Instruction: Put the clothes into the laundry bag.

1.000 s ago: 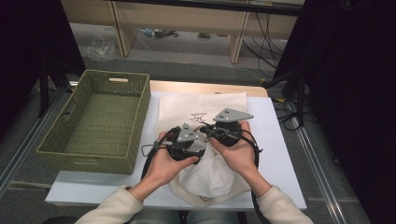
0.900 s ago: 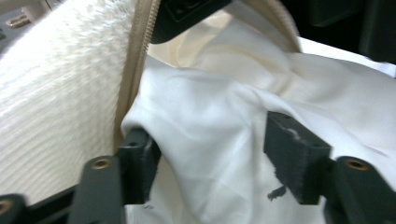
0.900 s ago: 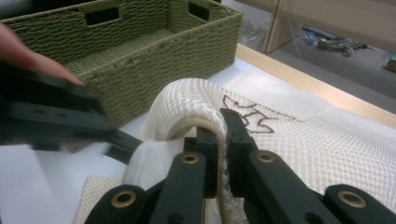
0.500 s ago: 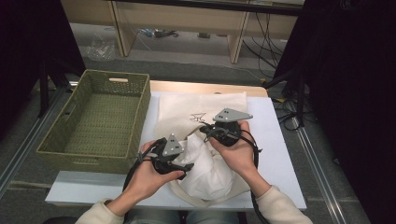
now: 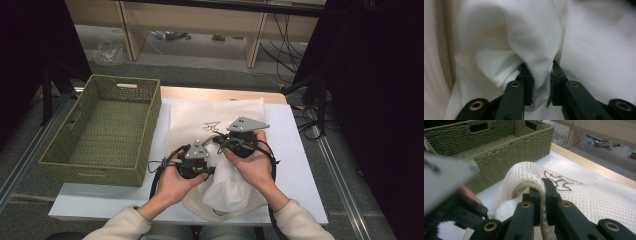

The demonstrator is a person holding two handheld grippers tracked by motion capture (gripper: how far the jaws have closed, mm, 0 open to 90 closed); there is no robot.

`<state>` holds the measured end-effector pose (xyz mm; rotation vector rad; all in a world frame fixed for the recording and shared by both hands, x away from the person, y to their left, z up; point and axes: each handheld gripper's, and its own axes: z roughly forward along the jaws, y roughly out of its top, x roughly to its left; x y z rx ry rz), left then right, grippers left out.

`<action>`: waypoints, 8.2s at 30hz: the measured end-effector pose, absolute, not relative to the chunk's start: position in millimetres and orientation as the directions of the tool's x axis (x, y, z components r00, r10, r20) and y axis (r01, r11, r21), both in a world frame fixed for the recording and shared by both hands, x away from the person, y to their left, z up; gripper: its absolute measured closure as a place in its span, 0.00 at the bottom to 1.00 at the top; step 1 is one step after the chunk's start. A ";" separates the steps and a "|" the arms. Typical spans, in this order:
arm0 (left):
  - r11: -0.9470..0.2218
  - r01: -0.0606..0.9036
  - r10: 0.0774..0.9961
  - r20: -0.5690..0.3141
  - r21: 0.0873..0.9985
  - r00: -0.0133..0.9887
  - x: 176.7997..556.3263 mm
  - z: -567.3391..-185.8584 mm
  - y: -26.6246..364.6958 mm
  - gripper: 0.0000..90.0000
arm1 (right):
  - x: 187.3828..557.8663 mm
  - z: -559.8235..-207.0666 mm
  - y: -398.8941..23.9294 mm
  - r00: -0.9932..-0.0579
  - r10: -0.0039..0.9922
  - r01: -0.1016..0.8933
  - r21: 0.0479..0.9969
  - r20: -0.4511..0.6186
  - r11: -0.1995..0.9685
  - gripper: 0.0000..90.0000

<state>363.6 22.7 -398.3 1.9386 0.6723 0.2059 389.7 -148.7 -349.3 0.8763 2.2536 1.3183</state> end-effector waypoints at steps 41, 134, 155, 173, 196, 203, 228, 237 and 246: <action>-0.489 0.363 0.629 0.032 0.793 0.777 358.6 -416.1 56.6 0.29 | 391.4 -348.7 -149.6 -0.734 0.679 0.319 0.873 -0.020 0.370 0.98; -0.448 0.365 0.671 0.037 0.816 0.740 394.0 -425.8 2.4 0.82 | 388.0 -335.8 -157.4 -0.706 0.708 0.306 0.899 -0.008 0.314 0.98; -0.543 0.293 0.537 0.058 0.787 0.841 341.7 -426.4 25.9 0.41 | 388.7 -338.0 -154.9 -0.718 0.696 0.307 0.895 -0.005 0.323 0.98; -0.570 0.318 0.560 0.076 0.757 0.825 373.8 -458.8 -19.7 0.96 | 388.9 -337.0 -157.6 -0.709 0.705 0.314 0.894 -0.002 0.319 0.98; -0.524 0.289 0.554 0.063 0.801 0.830 388.9 -456.1 -36.5 0.81 | 392.8 -337.8 -163.8 -0.693 0.721 0.326 0.899 0.018 0.292 0.98; -0.526 0.216 0.518 0.108 0.823 0.848 364.3 -440.8 -21.8 0.67 | 393.1 -337.6 -164.2 -0.697 0.717 0.306 0.900 -0.010 0.310 0.98; -0.591 0.339 0.630 0.156 0.732 0.761 347.1 -440.1 71.6 0.51 | 391.1 -338.2 -163.4 -0.697 0.717 0.322 0.895 0.004 0.308 0.98; -0.613 0.424 0.643 0.109 0.666 0.758 356.2 -455.7 65.9 0.46 | 390.7 -338.1 -163.0 -0.696 0.718 0.331 0.890 0.006 0.314 0.98; -0.688 0.376 0.570 0.142 0.621 0.809 362.8 -459.1 60.0 0.88 | 390.2 -338.5 -162.2 -0.704 0.710 0.325 0.890 0.003 0.319 0.98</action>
